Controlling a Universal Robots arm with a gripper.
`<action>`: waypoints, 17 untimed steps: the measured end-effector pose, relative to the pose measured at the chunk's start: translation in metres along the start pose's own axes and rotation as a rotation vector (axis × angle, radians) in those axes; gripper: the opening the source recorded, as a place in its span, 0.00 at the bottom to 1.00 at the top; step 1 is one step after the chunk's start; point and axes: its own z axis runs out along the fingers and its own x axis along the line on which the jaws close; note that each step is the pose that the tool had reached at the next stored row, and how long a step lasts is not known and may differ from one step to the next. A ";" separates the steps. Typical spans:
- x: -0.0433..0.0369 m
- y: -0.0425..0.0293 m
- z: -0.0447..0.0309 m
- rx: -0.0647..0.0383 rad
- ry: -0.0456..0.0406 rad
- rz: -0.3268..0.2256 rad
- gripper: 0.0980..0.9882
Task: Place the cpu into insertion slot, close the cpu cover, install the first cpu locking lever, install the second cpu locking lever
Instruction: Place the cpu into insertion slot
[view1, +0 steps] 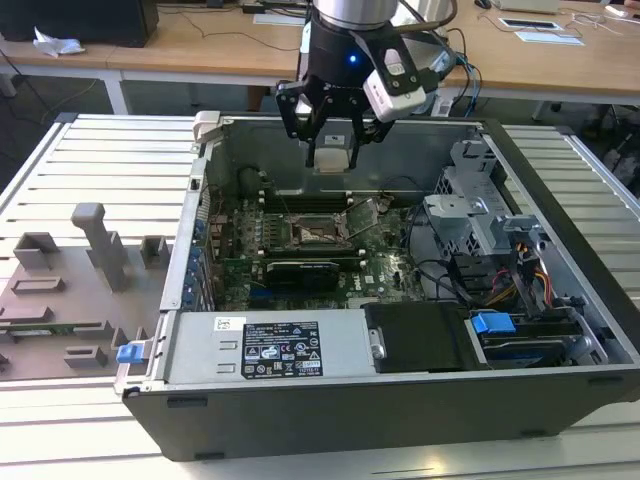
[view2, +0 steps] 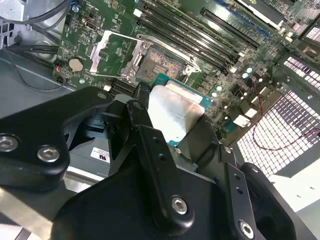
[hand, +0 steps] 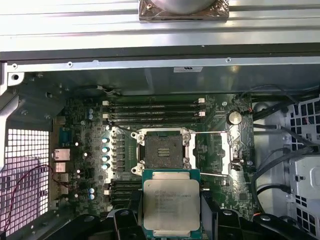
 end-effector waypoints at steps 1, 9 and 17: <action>0.0000 -0.0001 0.0011 0.000 0.0001 0.000 0.50; -0.0002 -0.0009 0.0103 0.000 0.0001 0.000 0.50; -0.0004 -0.0017 0.0188 0.000 0.0000 0.000 0.50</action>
